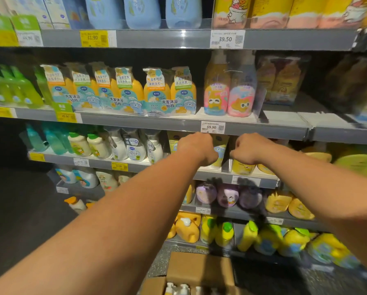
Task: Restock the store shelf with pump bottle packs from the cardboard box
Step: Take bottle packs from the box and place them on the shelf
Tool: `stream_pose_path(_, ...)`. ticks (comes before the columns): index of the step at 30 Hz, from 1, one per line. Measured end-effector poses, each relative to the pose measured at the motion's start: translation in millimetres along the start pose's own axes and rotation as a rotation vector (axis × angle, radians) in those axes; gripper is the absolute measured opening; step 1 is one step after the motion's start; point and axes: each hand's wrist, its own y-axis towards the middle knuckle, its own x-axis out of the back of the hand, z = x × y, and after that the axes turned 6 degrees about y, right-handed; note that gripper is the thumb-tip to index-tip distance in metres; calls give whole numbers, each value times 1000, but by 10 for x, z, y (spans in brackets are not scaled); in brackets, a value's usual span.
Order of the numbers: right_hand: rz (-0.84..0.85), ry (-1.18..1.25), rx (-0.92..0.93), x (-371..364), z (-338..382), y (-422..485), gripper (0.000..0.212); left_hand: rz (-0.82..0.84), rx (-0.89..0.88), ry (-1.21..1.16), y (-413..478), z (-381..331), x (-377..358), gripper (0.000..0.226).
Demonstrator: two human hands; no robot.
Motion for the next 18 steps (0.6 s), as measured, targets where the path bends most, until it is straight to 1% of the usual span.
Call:
stream_pose_path(2,15,-15,17,-106,-57,-33,34,-32,8,-6,-102,-66,-78,33)
stream_pose_path(4,52,-31,36,-251,-112,-100,29,-35,14,-7,-212,-139,-194,36)
stream_pose_path(6,84,-51,57,-417,-184,-190,24,5,19,17,-342,-220,-340,33)
stream_pose_path(8,95,-65,77,-561,-262,-298,30,38,22,41,-469,-302,-502,31)
stream_pose_path(11,126,-102,108,-795,-401,-422,36,84,44,48,-670,-411,-741,37)
stream_pose_path(16,202,-121,124,-1285,-531,-620,24,145,74,12,-1015,-429,-1177,34)
stream_pose_path(18,235,-112,97,-1555,-547,-686,24,201,80,21,-1128,-366,-1383,33)
